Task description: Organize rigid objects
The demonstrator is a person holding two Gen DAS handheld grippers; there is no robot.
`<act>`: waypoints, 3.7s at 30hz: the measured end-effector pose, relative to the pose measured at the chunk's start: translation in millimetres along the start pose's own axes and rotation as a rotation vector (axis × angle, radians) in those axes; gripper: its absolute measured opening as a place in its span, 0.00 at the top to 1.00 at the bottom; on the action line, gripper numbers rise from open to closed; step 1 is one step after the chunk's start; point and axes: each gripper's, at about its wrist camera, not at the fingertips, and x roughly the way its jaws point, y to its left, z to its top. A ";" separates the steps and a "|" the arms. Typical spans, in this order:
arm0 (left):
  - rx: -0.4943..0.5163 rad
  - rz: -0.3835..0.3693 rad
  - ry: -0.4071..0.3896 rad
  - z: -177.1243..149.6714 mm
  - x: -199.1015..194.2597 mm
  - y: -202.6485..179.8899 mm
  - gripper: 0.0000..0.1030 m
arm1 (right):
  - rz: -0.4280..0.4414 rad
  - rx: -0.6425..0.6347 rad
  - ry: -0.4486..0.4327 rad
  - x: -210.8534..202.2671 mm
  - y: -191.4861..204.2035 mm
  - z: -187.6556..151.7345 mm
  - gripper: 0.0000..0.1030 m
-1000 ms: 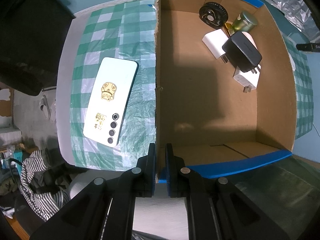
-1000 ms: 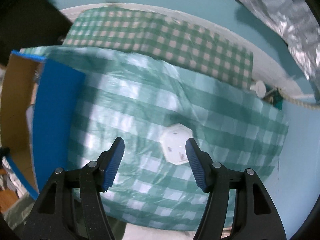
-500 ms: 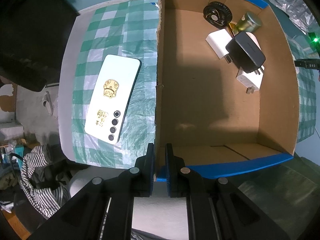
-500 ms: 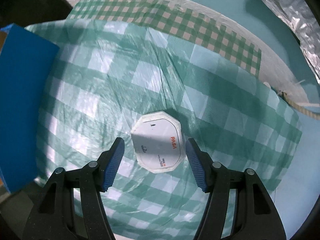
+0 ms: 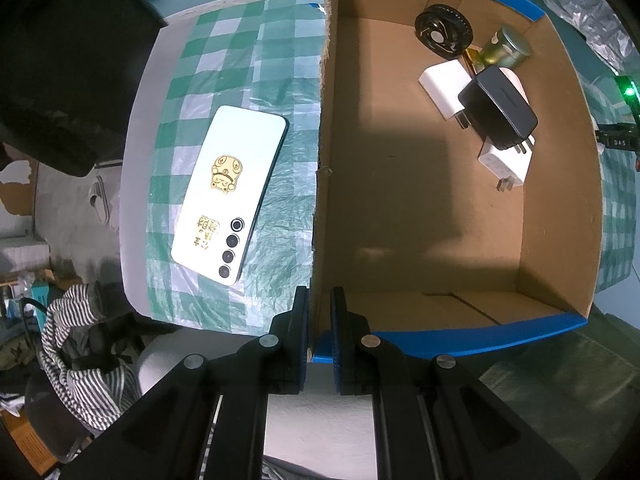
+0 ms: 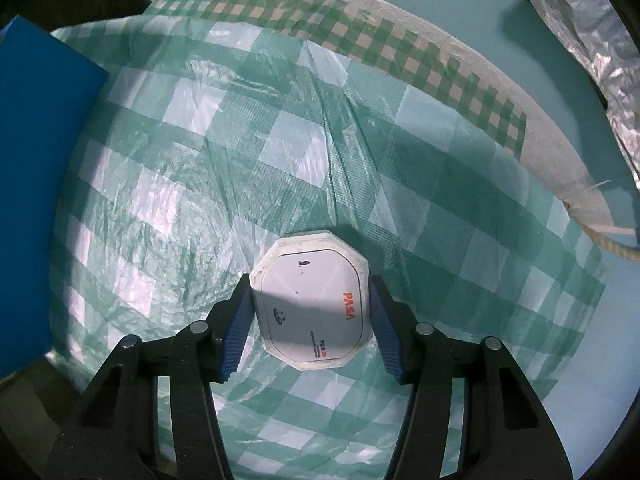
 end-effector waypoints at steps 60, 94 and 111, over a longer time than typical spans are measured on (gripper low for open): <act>0.072 -0.052 -0.024 1.0 -6.9 2.0 0.92 | 0.116 -0.184 -0.053 -137.2 197.7 68.4 0.47; 0.084 -0.052 -0.032 -5.5 -9.0 2.8 0.92 | 0.080 -0.167 -0.086 -121.5 228.2 88.0 0.46; 0.073 -0.007 -0.086 8.6 -34.5 8.1 0.88 | 0.083 -0.008 -0.265 -192.2 202.2 40.6 0.35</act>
